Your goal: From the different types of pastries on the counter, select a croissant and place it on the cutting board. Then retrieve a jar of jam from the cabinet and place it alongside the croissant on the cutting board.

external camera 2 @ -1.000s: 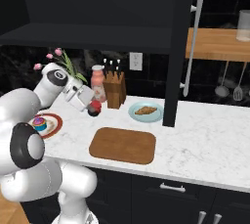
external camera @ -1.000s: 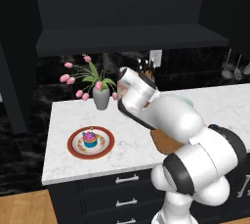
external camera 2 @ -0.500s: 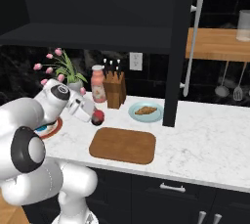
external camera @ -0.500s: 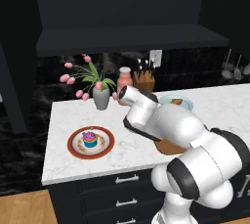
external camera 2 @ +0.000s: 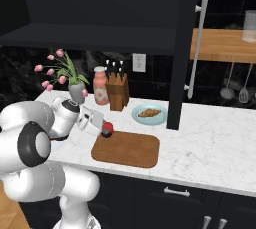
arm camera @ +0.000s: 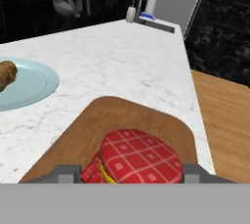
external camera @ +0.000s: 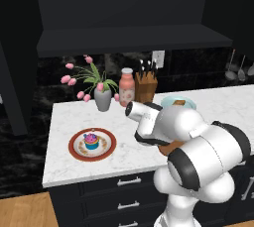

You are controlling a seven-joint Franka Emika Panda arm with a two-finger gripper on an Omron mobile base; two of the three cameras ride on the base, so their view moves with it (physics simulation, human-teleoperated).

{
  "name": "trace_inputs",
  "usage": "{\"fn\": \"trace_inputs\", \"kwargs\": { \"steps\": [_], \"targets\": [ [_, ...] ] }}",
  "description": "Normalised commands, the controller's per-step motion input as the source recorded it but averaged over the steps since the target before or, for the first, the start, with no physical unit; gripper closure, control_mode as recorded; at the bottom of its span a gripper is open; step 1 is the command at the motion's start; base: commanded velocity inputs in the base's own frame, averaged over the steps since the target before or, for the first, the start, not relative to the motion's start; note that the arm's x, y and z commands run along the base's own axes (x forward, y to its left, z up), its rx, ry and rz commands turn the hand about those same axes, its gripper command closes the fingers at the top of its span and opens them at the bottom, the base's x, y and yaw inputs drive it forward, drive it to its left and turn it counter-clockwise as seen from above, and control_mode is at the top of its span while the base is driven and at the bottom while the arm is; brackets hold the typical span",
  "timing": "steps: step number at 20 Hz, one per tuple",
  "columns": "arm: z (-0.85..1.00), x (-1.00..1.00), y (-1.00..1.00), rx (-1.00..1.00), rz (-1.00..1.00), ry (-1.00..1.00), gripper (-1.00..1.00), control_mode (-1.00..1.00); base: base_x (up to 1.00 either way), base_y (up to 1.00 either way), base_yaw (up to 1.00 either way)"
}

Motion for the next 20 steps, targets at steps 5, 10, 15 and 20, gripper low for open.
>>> {"fn": "trace_inputs", "kwargs": {
  "steps": [5,10,15,20],
  "targets": [
    [-0.15,0.16,0.00,0.00,-0.09,-0.04,1.00,-1.00,0.00,0.00,0.00],
    [-0.10,0.01,0.00,0.00,-0.10,0.03,1.00,-1.00,0.00,0.00,0.00],
    [-0.12,0.00,0.00,0.00,-0.03,0.06,1.00,-1.00,0.00,0.00,0.00],
    [-0.16,0.00,0.00,0.00,0.00,0.06,1.00,-1.00,0.00,0.00,0.00]
  ]
}}
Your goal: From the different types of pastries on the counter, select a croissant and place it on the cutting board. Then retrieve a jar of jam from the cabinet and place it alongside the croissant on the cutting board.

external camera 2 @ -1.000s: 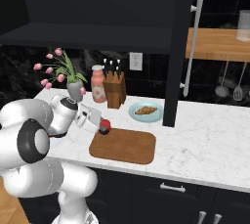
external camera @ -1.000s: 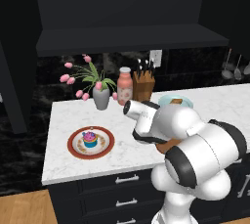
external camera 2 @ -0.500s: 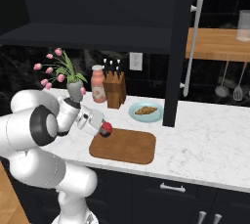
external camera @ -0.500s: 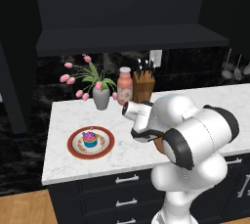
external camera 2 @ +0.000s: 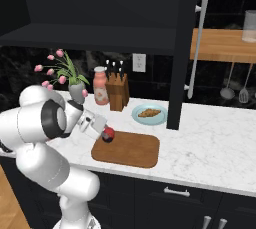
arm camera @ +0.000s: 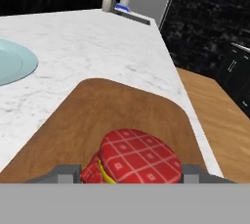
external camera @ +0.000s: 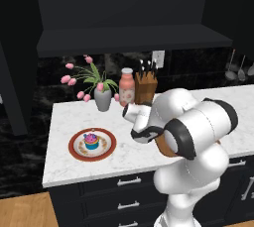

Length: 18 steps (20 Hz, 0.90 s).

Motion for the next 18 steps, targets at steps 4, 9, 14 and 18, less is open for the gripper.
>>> {"fn": "trace_inputs", "kwargs": {
  "steps": [4,9,14,18],
  "targets": [
    [-0.17,0.00,0.00,0.00,0.00,0.03,1.00,-1.00,0.00,0.00,0.00],
    [-0.18,0.00,0.00,0.00,0.00,0.00,1.00,-1.00,0.00,0.00,0.00],
    [-0.22,0.00,0.00,0.00,0.00,0.00,1.00,-1.00,0.00,0.00,0.00],
    [-0.24,-0.03,0.00,0.00,0.00,0.00,1.00,-1.00,0.00,0.00,0.00]
  ]
}}
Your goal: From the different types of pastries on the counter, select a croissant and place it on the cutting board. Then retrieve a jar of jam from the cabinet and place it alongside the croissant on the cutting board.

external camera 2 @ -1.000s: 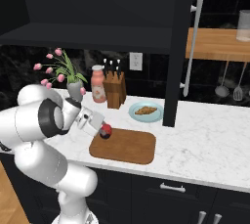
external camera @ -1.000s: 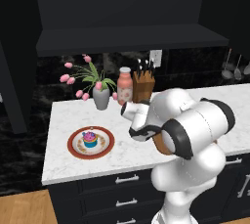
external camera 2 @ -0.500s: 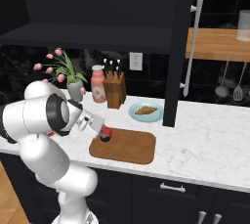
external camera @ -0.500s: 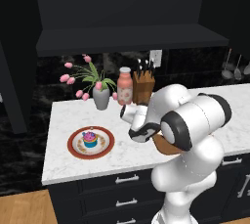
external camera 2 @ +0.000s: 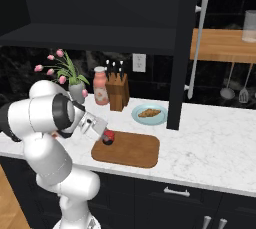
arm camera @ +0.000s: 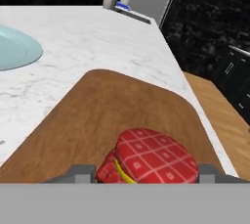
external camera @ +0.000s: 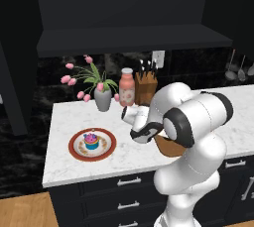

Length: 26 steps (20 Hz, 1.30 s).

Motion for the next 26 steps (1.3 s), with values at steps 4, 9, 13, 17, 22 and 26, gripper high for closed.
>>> {"fn": "trace_inputs", "kwargs": {
  "steps": [4,9,13,17,22,26],
  "targets": [
    [-0.26,-0.15,0.09,0.00,0.00,0.00,-1.00,-1.00,0.00,0.00,0.00],
    [-0.03,-0.06,0.02,0.00,0.00,-0.01,-1.00,-1.00,0.00,0.00,0.00],
    [0.07,0.00,0.10,0.00,0.00,0.00,-1.00,-1.00,0.00,0.00,0.00],
    [0.16,0.00,0.20,0.00,0.00,0.00,-1.00,-1.00,0.00,0.00,0.00],
    [0.19,0.00,0.20,-0.01,0.01,-0.04,-1.00,-1.00,0.00,0.00,0.00],
    [0.43,0.00,0.00,-0.03,0.10,-0.14,-1.00,-1.00,0.00,0.00,0.00]
  ]
}}
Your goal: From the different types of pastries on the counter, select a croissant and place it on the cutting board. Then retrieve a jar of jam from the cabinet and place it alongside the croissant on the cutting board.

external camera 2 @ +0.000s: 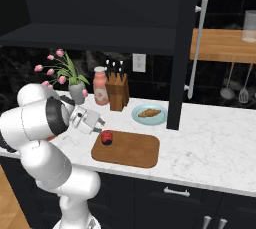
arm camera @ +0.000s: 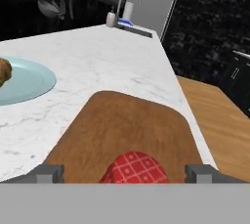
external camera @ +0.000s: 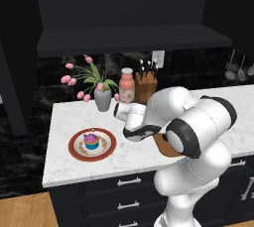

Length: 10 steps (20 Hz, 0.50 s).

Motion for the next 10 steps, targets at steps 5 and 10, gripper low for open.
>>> {"fn": "trace_inputs", "kwargs": {
  "steps": [5,10],
  "targets": [
    [0.57,0.00,-0.13,0.00,0.22,-0.10,-1.00,-1.00,0.00,0.00,0.00],
    [0.48,0.01,-0.38,0.10,0.34,0.00,-1.00,-1.00,0.00,0.00,0.00]
  ]
}}
